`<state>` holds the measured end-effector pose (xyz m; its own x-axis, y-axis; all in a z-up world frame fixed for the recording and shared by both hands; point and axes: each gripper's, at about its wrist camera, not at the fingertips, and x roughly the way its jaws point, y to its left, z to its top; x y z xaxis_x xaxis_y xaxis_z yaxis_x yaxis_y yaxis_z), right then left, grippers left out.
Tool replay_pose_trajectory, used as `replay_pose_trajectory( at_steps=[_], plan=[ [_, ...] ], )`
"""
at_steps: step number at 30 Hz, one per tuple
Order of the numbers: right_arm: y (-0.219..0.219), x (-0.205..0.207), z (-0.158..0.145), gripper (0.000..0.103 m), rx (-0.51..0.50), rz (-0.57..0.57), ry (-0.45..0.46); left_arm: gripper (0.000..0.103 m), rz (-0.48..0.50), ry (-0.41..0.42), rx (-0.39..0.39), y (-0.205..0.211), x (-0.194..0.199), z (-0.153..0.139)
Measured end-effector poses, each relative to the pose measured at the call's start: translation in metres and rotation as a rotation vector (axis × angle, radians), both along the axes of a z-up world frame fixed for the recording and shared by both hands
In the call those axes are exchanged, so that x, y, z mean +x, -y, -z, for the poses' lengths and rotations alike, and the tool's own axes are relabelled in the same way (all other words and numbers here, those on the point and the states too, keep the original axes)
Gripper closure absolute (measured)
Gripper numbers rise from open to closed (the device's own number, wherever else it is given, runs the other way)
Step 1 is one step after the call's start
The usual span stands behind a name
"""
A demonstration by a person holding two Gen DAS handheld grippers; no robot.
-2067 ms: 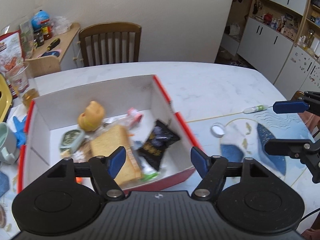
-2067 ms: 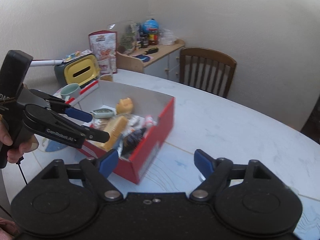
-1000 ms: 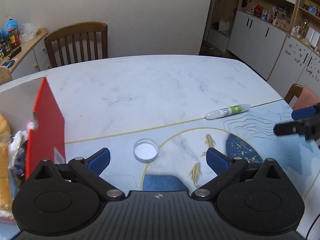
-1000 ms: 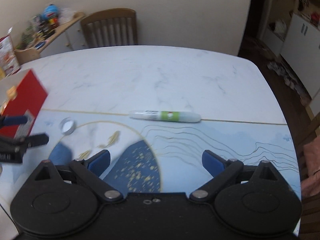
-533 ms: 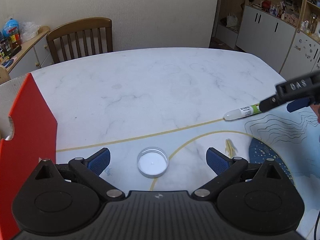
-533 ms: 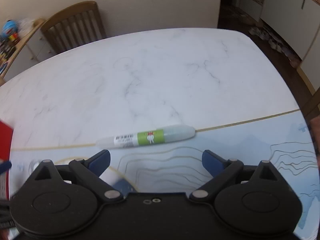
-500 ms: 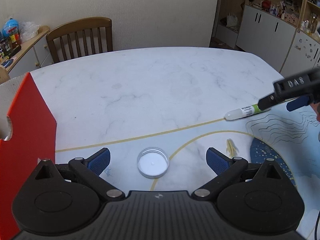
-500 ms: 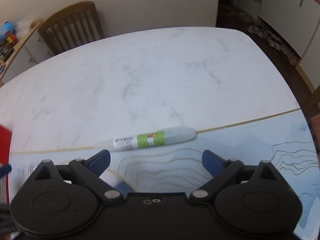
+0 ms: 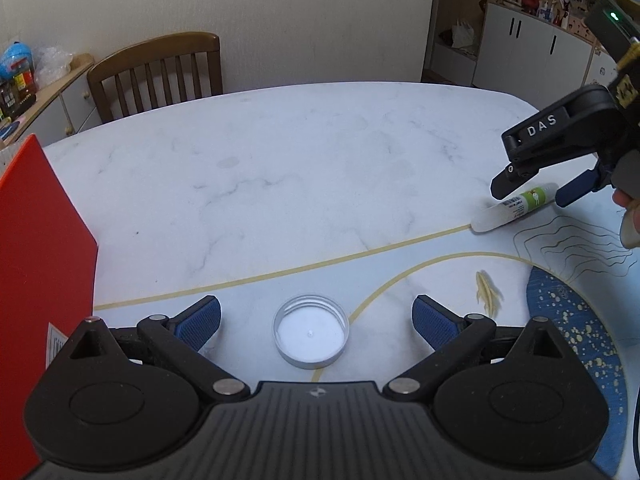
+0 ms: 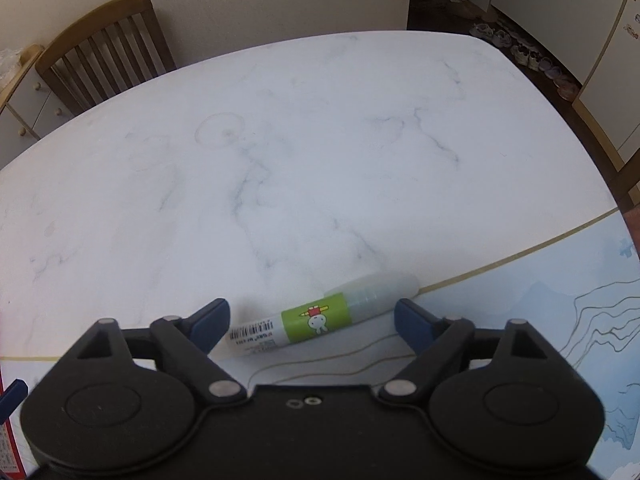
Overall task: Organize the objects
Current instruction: 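Move both grippers back over the table toward the glue stick and lid, then grasp the white glue stick with the right gripper while the left grasps the clear lid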
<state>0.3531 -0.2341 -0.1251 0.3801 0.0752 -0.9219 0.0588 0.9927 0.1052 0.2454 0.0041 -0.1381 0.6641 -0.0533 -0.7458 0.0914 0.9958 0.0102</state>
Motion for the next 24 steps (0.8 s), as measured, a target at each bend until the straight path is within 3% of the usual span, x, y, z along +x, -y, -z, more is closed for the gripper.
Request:
replay_pose_trajectory(
  at_steps=[4,10,15,22,24],
  plan=[
    [-0.005,0.002,0.006,0.020,-0.010,-0.015,-0.014,0.001,0.003,0.008,0.005,0.001,0.000,0.002],
    [-0.030,-0.009,0.006,0.030,-0.090,-0.171,0.027,0.004,0.024,0.012,0.012,0.002,-0.001,0.004],
    [-0.042,-0.024,0.001,0.050,-0.091,-0.279,0.056,0.019,0.030,0.001,0.011,0.003,0.000,0.006],
    [-0.050,-0.045,0.000,0.079,-0.089,-0.398,0.086,0.029,0.019,-0.008,0.017,0.006,-0.003,0.004],
    [-0.052,-0.050,0.002,0.087,-0.091,-0.439,0.097,0.040,0.030,-0.008,0.018,0.008,-0.004,0.003]
  ],
)
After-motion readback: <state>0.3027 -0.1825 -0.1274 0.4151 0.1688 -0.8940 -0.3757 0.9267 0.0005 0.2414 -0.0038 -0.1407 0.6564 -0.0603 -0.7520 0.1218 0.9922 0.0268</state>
